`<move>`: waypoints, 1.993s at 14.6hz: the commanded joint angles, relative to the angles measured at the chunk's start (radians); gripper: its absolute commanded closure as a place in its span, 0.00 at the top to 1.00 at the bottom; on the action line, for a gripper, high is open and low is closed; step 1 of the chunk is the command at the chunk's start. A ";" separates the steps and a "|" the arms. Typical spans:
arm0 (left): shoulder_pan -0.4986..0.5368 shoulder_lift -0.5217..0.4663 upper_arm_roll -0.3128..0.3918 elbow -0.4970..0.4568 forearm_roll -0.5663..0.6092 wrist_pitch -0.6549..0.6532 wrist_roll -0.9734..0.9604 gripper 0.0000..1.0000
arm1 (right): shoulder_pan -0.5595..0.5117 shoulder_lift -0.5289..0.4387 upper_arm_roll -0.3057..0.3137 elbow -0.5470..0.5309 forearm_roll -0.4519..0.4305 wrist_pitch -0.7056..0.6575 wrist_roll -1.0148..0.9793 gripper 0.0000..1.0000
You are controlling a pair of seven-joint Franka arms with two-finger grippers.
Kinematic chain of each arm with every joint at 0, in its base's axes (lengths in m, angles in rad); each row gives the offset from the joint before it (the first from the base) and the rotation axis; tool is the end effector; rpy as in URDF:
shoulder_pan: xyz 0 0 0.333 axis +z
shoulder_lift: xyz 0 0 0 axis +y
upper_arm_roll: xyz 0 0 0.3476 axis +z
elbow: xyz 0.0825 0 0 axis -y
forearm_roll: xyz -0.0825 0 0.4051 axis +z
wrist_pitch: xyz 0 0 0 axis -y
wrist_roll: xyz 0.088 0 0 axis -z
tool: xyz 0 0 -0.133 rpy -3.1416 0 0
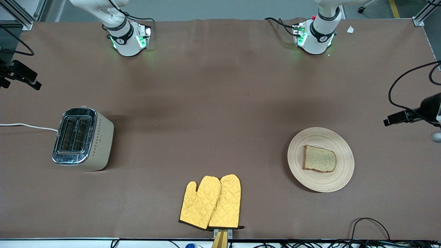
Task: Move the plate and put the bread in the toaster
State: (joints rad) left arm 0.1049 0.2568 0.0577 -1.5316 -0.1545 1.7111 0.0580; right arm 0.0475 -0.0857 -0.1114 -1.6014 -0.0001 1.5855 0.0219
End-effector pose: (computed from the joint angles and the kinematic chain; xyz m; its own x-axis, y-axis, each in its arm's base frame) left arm 0.6540 0.0849 0.5033 0.9896 0.1252 -0.0701 0.1340 -0.9810 0.1401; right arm 0.5483 -0.0380 0.6642 0.9939 -0.0858 0.0690 -0.0852 -0.9963 -0.0109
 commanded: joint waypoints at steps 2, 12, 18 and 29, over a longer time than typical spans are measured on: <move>0.117 0.137 0.001 0.036 -0.176 0.074 0.181 1.00 | -0.011 0.007 0.009 0.015 -0.008 -0.012 0.000 1.00; 0.249 0.455 -0.001 0.099 -0.594 0.154 0.532 0.90 | -0.011 0.006 0.009 0.015 -0.008 -0.012 0.000 1.00; 0.253 0.535 -0.006 0.097 -0.746 0.147 0.631 0.73 | -0.011 0.006 0.009 0.014 -0.008 -0.012 0.000 1.00; 0.251 0.627 -0.016 0.099 -0.836 0.101 0.756 0.55 | -0.011 0.007 0.009 0.015 -0.008 -0.012 -0.002 1.00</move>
State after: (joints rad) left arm 0.3495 0.8593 0.0452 -1.4623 -0.9671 1.8366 0.7928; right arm 0.0475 -0.0854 -0.1113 -1.6008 -0.0001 1.5845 0.0219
